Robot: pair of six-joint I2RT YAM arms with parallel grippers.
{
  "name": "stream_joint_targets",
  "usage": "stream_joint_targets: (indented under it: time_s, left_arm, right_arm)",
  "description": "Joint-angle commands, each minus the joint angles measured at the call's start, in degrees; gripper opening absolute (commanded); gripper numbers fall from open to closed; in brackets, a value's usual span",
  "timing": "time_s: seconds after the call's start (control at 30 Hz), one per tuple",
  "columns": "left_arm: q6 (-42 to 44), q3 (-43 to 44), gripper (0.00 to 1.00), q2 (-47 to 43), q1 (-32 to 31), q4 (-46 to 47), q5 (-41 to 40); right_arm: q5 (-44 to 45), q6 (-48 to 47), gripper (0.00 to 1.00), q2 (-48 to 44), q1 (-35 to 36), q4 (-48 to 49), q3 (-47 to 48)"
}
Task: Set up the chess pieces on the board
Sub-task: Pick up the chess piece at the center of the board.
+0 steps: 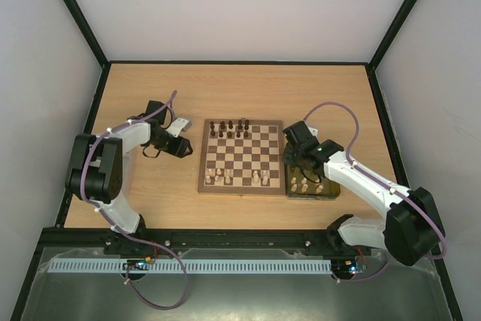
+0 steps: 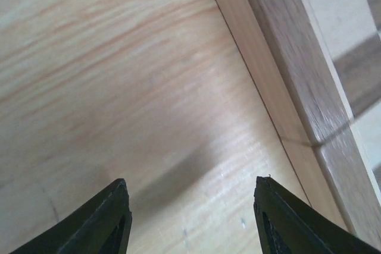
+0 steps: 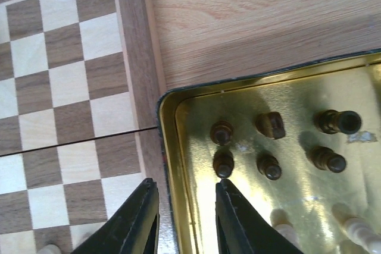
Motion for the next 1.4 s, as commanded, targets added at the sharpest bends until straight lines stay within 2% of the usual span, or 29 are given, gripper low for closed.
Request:
stream_joint_targets:
  time_s: [0.0,0.17,0.43,0.5,0.7,0.87,1.1,1.37]
  left_arm:
    - [2.7,-2.7,0.60,-4.7,0.2,-3.1,-0.1]
    - [2.6,-4.6,0.64,-7.1,0.2,-2.6,0.1]
    - [2.4,-7.1,0.66,-9.0,0.3,-0.8,-0.2]
    - [2.3,-7.3,0.66,-9.0,0.3,-0.4,-0.2]
    - [2.1,-7.1,0.67,-8.7,0.3,0.1,-0.4]
    - [2.0,-7.0,0.68,-9.0,0.3,0.1,-0.2]
    - [1.9,-7.2,0.68,-9.5,0.3,0.2,0.6]
    - [2.1,-7.3,0.68,-9.8,0.3,0.1,1.9]
  right_arm:
    - [4.8,0.5,0.27,-2.1,0.2,-4.0,-1.1]
    - [4.0,0.6,0.31,-0.5,-0.5,-3.3,-0.4]
    - [-3.3,1.4,0.33,-2.6,0.9,-2.5,-0.4]
    - [-3.5,3.3,0.32,-3.1,4.1,-3.0,0.3]
    - [1.8,11.3,0.36,1.2,19.3,-6.6,9.8]
    - [4.9,13.1,0.39,5.0,25.2,-9.6,14.2]
    - [4.9,13.2,0.38,6.2,25.9,-10.6,13.8]
    - [2.2,13.0,0.29,8.3,25.8,-9.7,14.1]
